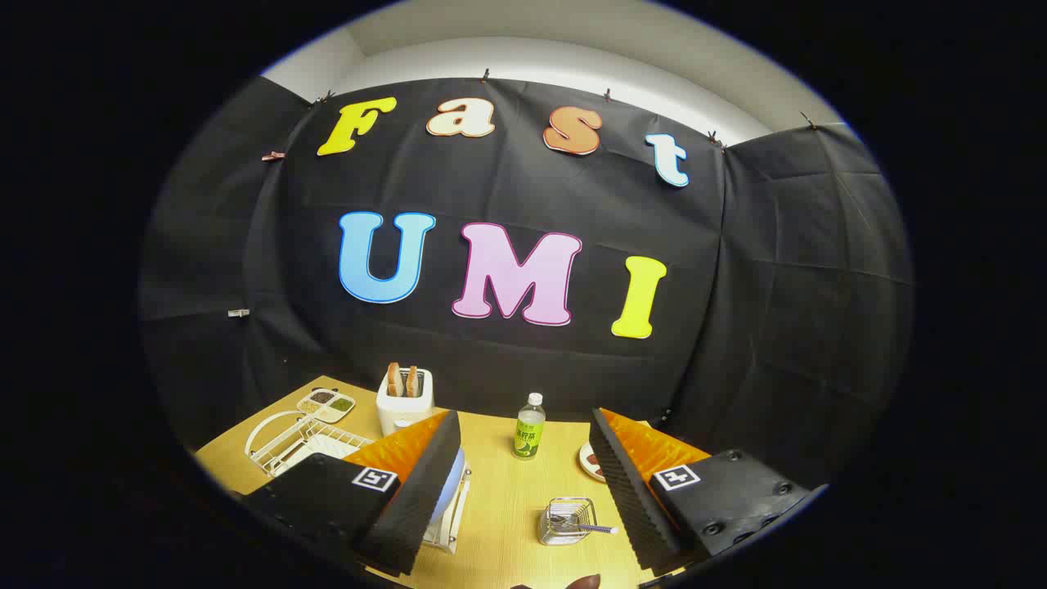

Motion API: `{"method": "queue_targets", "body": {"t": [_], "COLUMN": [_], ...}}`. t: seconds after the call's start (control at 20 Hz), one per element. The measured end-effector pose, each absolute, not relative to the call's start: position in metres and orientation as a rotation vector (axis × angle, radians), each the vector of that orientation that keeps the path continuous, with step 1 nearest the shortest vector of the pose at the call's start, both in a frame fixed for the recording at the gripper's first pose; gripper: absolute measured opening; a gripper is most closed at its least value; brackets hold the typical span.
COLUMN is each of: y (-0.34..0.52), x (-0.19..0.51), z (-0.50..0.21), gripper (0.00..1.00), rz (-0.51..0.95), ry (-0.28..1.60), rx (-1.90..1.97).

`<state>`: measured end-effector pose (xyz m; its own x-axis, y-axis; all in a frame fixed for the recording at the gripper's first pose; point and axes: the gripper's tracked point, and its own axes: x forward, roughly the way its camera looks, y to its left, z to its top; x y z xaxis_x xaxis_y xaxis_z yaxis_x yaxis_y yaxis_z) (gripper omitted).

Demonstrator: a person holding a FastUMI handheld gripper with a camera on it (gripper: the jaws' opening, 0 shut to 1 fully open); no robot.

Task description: Take the plate from the dish rack, then take the spoon from the basket and place it into the plate.

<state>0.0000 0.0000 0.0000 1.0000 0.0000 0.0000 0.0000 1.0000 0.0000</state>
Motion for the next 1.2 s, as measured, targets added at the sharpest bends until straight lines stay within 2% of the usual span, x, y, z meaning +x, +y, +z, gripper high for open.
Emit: {"method": "queue_targets", "body": {"t": [0.85,1.2], "y": [0.002,0.033], "x": [-0.003,0.024], "z": [-0.006,-0.052], "gripper": [0.97,0.97], "rz": [-0.004,0.051], "ry": [0.071,0.253], "rx": [0.008,0.049]}}
